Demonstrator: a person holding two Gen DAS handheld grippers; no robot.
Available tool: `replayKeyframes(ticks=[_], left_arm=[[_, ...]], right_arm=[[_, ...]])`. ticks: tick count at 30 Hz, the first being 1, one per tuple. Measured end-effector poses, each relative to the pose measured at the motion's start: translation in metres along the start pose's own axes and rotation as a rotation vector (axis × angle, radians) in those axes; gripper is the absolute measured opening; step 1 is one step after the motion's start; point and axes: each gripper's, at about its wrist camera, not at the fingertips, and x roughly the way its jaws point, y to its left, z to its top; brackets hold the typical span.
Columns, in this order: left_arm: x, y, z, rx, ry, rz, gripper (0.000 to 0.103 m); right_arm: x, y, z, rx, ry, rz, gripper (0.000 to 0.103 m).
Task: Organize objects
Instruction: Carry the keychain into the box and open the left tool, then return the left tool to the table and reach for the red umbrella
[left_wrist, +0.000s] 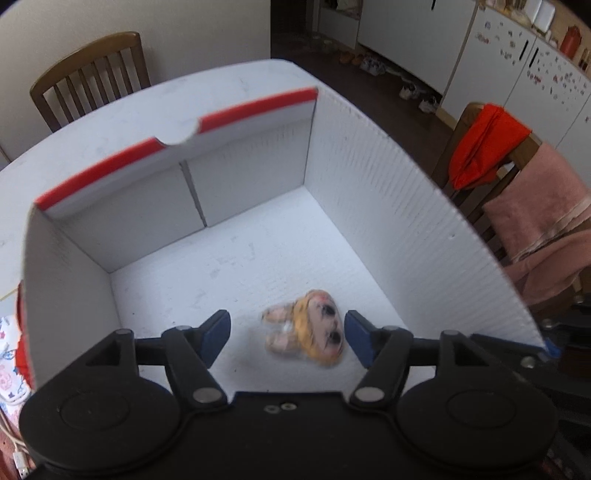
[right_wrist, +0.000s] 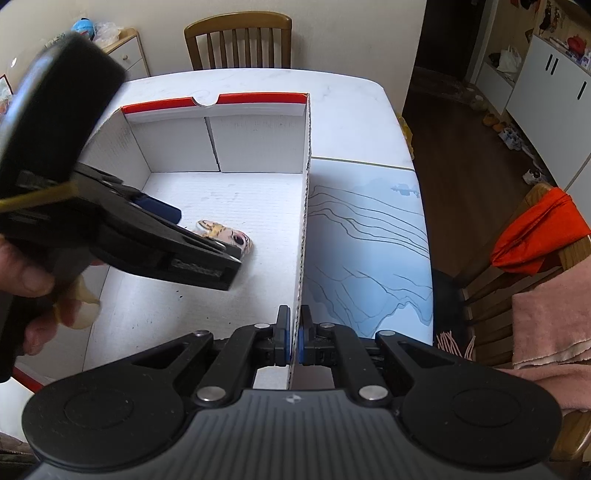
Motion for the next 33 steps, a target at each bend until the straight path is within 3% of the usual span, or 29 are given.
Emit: replayKeyframes(ticks=[8, 18, 29, 33], left_arm=[[-0.044, 0.005, -0.007, -0.043, -0.102, -0.031, 0.067], [-0.106, 0.046, -0.029, -0.147, -0.224, 0.017, 0.067], [-0.125, 0.106, -0.064, -0.279, -0.229, 0.131, 0.074], [-0.123, 0.122, -0.071, -0.309, -0.223, 0.177, 0.084]], right_arm=[[0.002, 0.000, 0.001, 0.000, 0.006, -0.006, 0.003], [0.003, 0.001, 0.001, 0.001, 0.011, -0.013, 0.003], [0.002, 0.003, 0.000, 0.002, 0.016, -0.027, 0.003], [0.002, 0.004, 0.001, 0.007, 0.017, -0.034, 0.003]])
